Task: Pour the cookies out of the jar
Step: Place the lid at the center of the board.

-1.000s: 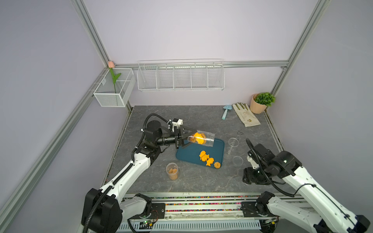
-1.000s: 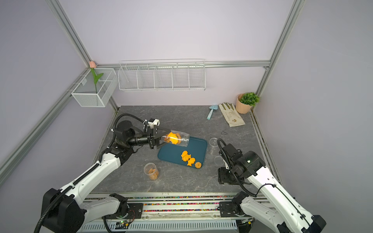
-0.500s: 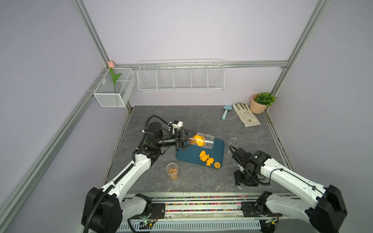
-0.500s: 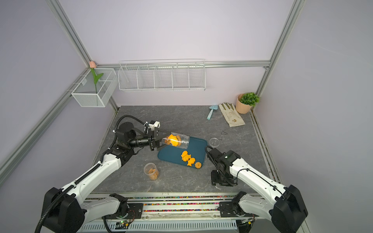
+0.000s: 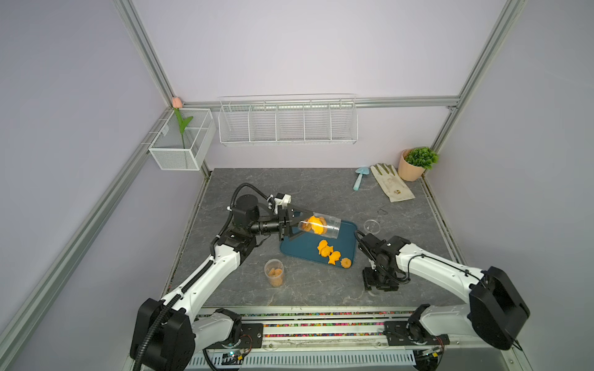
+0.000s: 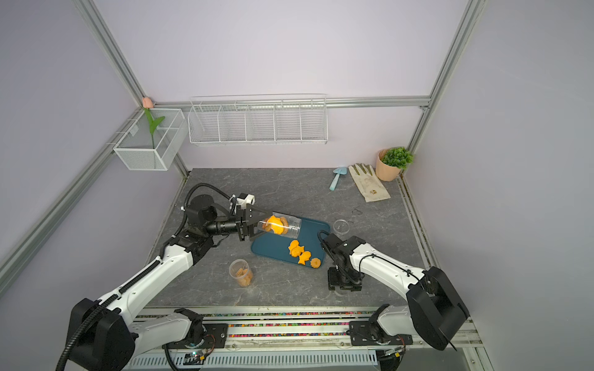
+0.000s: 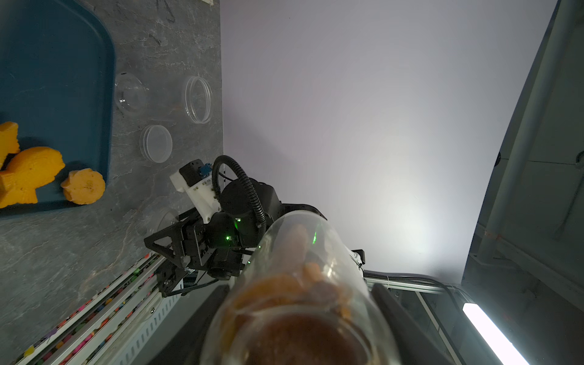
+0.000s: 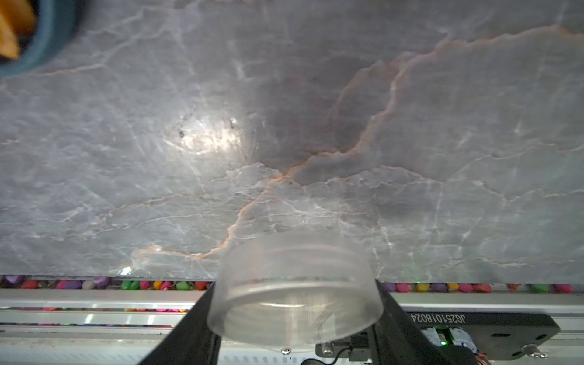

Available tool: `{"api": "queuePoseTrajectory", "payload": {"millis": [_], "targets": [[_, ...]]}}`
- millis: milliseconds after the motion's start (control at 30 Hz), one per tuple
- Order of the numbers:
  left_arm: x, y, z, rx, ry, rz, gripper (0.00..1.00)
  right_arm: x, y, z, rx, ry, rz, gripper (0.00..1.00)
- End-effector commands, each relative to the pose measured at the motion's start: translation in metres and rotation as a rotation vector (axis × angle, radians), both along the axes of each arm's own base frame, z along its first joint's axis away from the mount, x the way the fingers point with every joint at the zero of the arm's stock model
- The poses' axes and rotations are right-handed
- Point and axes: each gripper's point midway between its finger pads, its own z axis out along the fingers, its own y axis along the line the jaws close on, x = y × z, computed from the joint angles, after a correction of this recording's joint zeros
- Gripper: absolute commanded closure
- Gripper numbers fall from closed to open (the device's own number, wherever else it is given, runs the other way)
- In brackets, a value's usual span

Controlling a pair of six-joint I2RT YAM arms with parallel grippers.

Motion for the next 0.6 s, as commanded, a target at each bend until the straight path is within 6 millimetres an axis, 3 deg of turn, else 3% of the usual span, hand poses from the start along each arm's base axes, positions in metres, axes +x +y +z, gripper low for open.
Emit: {"api": "queuePoseTrajectory", "payload": {"millis": [0,567], "targets": [[-0.0004,0.0019,-0.0008,-0.004,-0.016,-0.012,0.35,-0.0047,-0.0004,-0.0081,-0.012,0.021,0.001,0.53],[0.0000,0.0012,-0.0098,-0.002,-0.008,-0.021,0.35,-0.0070,-0.0009,-0.0088,-0.022,0.036,0.011,0.32]]}}
